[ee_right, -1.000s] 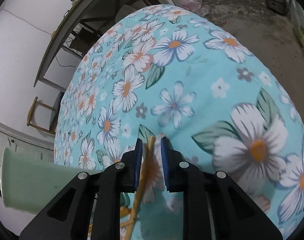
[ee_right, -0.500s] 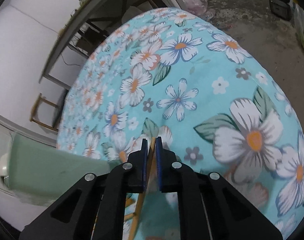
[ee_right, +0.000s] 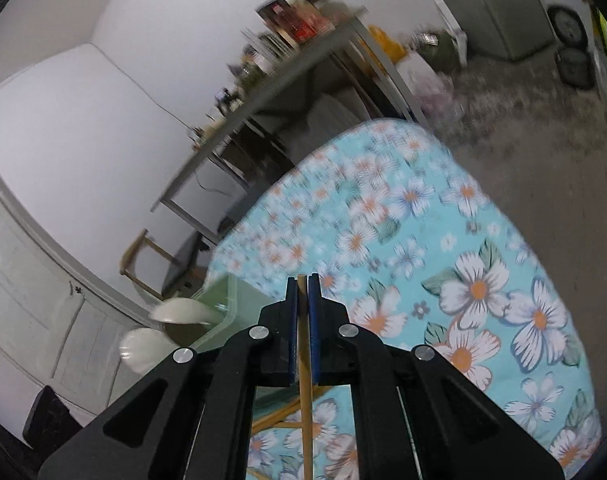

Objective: Organize utensils
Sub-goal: 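Lift both chopsticks upright with both tools above the green holder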

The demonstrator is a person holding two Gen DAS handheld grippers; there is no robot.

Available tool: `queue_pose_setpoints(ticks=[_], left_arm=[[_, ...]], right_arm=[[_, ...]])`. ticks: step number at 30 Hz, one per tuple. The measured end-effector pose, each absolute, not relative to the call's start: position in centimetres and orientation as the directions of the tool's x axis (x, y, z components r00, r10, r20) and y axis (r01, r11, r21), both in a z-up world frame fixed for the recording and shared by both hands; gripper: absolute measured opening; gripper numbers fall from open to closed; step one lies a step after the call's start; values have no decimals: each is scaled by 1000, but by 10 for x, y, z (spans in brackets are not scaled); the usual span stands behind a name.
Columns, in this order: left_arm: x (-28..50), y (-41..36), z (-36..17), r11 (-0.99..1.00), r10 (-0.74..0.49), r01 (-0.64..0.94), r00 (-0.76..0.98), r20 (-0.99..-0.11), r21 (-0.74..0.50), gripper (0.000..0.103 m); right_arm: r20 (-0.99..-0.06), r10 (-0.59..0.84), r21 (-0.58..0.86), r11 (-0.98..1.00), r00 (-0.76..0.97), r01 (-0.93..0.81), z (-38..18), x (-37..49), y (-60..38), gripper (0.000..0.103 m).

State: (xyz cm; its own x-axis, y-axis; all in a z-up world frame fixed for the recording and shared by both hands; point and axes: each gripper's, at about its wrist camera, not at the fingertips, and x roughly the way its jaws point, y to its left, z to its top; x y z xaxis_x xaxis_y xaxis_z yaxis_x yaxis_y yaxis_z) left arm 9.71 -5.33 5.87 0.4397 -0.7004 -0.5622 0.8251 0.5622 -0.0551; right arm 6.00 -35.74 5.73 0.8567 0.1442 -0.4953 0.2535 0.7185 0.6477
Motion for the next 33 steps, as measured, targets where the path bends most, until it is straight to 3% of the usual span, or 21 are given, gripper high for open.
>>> queue_pose_setpoints(ticks=[13, 24, 33], left_arm=[[96, -43, 125, 577, -744, 816, 506, -436, -37, 5], [100, -33, 172, 556, -795, 827, 498, -347, -87, 5], [121, -24, 231, 590, -808, 796, 579, -110, -135, 5]], right_arm=[[-367, 102, 621, 766, 925, 162, 106, 25, -351, 5], [-328, 87, 606, 784, 941, 138, 124, 28, -359, 5], [-320, 79, 587, 799, 944, 132, 133, 30, -357, 5]])
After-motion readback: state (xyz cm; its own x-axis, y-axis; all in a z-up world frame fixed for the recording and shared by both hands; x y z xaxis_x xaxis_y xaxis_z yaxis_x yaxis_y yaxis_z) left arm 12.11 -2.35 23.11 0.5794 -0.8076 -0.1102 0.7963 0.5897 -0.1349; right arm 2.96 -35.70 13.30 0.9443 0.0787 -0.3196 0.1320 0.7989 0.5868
